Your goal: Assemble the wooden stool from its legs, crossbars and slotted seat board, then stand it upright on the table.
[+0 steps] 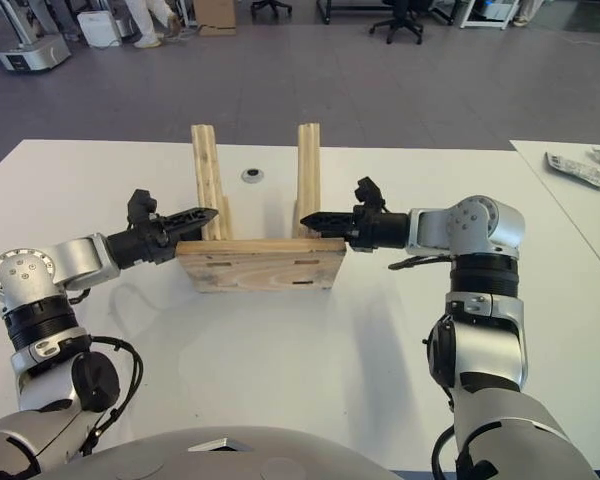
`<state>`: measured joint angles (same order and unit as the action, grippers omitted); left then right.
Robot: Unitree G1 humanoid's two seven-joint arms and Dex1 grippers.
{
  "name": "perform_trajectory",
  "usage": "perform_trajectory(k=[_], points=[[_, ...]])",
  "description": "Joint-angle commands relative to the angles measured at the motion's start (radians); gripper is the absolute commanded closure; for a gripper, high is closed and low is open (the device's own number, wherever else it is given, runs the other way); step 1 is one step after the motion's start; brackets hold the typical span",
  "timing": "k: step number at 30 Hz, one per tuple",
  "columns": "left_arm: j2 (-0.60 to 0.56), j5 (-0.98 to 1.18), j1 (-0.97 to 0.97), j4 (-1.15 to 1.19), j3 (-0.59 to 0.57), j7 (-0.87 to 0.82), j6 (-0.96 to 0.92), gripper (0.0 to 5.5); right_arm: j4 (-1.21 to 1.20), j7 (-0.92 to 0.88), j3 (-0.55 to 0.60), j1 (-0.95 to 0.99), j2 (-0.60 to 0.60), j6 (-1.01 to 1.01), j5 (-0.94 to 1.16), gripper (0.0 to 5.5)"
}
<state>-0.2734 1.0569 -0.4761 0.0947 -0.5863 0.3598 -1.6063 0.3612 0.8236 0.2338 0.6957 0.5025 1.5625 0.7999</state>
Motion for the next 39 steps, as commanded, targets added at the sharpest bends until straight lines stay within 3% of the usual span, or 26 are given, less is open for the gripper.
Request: perform_trajectory(k=[1, 5, 8, 10, 12, 17, 20, 23, 32, 37, 39], points=[[-0.135, 0.008, 0.01, -0.034, 0.043, 0.087, 0.012, 2.13, -0.039, 0.086, 0.001, 0.047, 0.066, -0.022, 0.052, 2.74], [-0.288, -0.069, 0.057, -0.019, 0.096, 0.239, 0.191, 2.13, -0.044, 0.125, -0.004, 0.03, 0.128, -0.05, 0.042, 2.74], [-0.336, -0.091, 0.112, -0.003, 0.104, 0.32, 0.285, 2.13, -0.015, 0.145, -0.061, -0.026, 0.178, -0.118, -0.015, 2.74], [-0.392, -0.176, 0.199, -0.04, 0.181, 0.447, 0.448, 2.13, -0.028, 0.196, -0.143, -0.092, 0.239, -0.28, -0.105, 2.74], [-0.441, -0.341, 0.289, -0.05, 0.28, 0.607, 0.755, 2.1, -0.048, 0.263, -0.216, -0.18, 0.323, -0.502, -0.224, 2.36], [-0.54, -0.634, 0.435, 0.055, 0.437, 0.927, 1.364, 1.23, -0.144, 0.413, -0.357, -0.423, 0.449, -1.064, -0.484, 1.44], [-0.548, -0.711, 0.42, 0.135, 0.498, 1.024, 1.556, 0.71, -0.197, 0.513, -0.381, -0.501, 0.457, -1.238, -0.512, 0.89], [-0.515, -0.75, 0.346, 0.228, 0.544, 1.072, 1.673, 0.19, -0.235, 0.552, -0.381, -0.521, 0.413, -1.271, -0.482, 0.6], [-0.399, -0.787, 0.203, 0.423, 0.644, 1.122, 1.799, 0.19, -0.182, 0.475, -0.433, -0.454, 0.225, -1.312, -0.529, 0.6], [-0.332, -0.815, 0.118, 0.525, 0.676, 1.112, 1.848, 0.13, -0.092, 0.446, -0.441, -0.411, 0.159, -1.327, -0.554, 1.59], [-0.311, -0.822, 0.095, 0.564, 0.682, 1.113, 1.874, 0.45, -0.076, 0.444, -0.437, -0.405, 0.145, -1.333, -0.555, 1.91]])
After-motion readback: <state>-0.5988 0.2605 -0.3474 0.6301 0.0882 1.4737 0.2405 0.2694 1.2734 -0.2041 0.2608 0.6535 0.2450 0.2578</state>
